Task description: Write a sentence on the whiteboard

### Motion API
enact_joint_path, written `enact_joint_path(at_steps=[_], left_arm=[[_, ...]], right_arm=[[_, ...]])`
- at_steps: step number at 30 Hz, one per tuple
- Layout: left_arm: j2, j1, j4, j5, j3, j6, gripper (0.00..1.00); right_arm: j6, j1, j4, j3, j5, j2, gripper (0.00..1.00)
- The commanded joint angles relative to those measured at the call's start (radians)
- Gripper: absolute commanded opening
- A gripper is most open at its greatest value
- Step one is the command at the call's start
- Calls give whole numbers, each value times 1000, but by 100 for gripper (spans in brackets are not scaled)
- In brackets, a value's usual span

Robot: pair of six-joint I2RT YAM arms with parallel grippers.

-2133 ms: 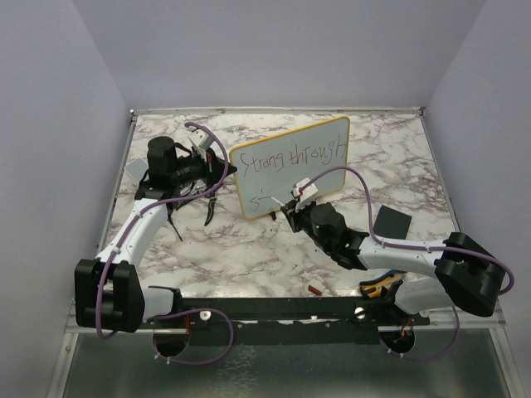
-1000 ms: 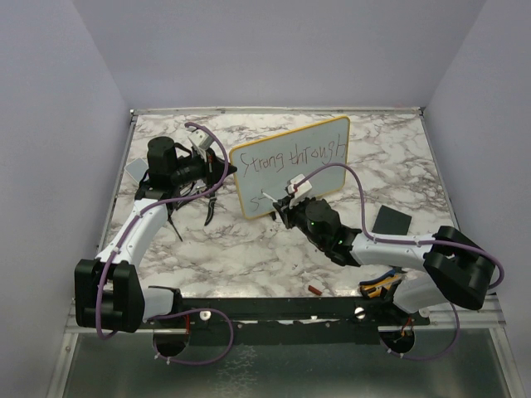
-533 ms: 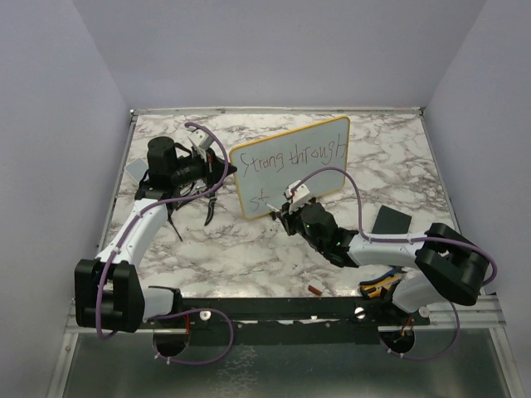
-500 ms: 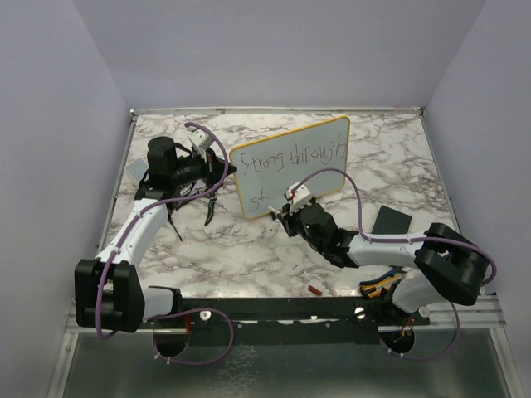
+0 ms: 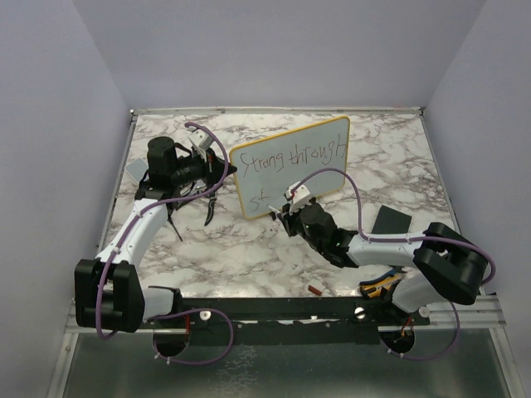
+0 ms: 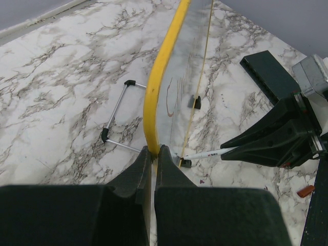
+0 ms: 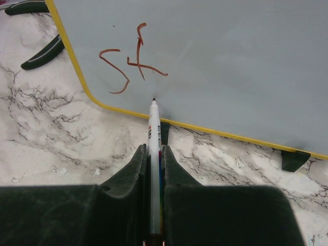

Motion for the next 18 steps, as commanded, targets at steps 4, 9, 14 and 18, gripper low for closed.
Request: enact_joint_path(at_steps=[4,9,14,18], left_arm=[[-16,2,14,-23,-14,28,0],[-18,2,13,-24,-15,27,0],[-19,2,13,-24,-16,27,0],[-19,2,14,-23,-16,27,0]], right_arm=[[-22,0,47,7,-7,-26,1],[-36,0,68,24,23,-9,1],[-54,0,86,43,13,7,1],[-64,0,101,50,19,3,1]])
